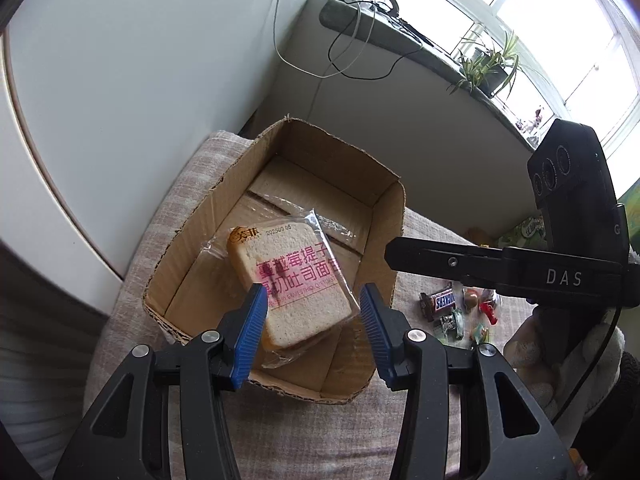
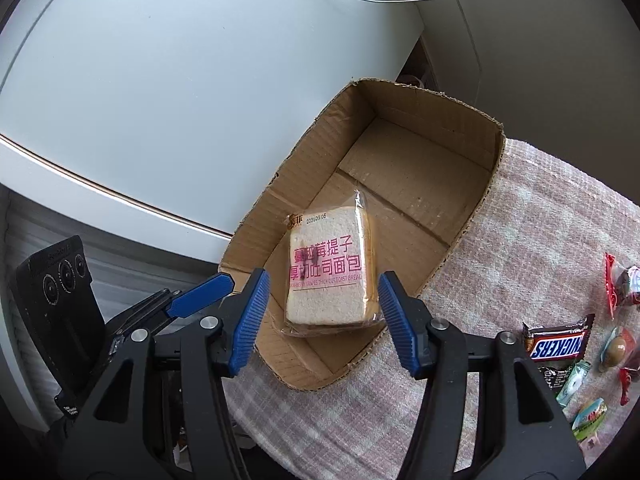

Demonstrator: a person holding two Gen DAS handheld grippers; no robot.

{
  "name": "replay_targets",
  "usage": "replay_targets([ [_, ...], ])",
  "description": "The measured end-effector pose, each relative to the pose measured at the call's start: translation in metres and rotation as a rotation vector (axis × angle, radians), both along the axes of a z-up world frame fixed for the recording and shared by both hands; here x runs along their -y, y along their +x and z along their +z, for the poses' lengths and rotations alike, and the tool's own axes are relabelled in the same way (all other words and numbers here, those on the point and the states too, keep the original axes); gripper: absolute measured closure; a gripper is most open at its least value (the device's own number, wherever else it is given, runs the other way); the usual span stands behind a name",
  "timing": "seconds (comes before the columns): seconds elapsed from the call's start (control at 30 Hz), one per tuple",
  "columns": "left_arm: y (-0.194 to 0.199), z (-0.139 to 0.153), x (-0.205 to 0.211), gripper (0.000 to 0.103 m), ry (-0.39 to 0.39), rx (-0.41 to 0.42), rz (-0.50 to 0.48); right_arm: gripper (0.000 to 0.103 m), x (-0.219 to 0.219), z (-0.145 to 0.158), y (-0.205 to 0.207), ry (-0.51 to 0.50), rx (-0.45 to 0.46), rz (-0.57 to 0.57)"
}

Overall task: Organize snacks
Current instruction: 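Carry the bread loaf with the left gripper into the cardboard box and release, then grasp the large Snickers bar with the right gripper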

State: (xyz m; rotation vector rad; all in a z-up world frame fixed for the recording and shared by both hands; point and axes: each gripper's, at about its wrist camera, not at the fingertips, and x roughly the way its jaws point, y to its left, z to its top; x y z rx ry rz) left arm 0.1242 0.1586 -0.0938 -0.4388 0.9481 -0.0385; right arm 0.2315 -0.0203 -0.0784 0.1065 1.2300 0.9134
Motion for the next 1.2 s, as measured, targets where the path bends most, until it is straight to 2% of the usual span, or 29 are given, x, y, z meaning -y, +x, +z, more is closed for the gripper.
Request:
replay_targets([
  [0.2, -0.012, 0.012, 0.026, 0.057, 0.027, 0.04, -0.056, 0.038, 0.05, 0.008, -0.014, -0.017, 0.077, -0.056],
  [0.3, -0.015, 0.011, 0.041, 0.057, 0.015, 0.041, -0.083, 0.038, 0.083, 0.013, -0.023, -0.037, 0.106, -0.097],
  [0.47, -0.017, 0.003, 0.069, 0.057, -0.002, 0.023, -0.136, 0.038, 0.133, 0.009, -0.038, -0.122, 0.155, -0.166],
  [0.6, -0.016, -0.006, 0.094, 0.057, -0.019, -0.001, -0.181, 0.038, 0.165, -0.005, -0.049, -0.207, 0.172, -0.229],
  [0.7, -0.015, -0.014, 0.112, 0.057, -0.022, -0.019, -0.218, 0.038, 0.188, -0.019, -0.056, -0.244, 0.145, -0.279],
  [0.97, -0.009, -0.029, 0.152, 0.057, -0.01, -0.039, -0.314, 0.038, 0.215, -0.056, -0.077, -0.207, -0.011, -0.392],
  [1.07, -0.003, -0.035, 0.167, 0.063, 0.018, -0.039, -0.356, 0.038, 0.208, -0.07, -0.083, -0.208, -0.054, -0.403],
  [1.2, 0.006, -0.043, 0.183, 0.067, 0.041, -0.04, -0.408, 0.052, 0.196, -0.089, -0.084, -0.2, -0.114, -0.413],
])
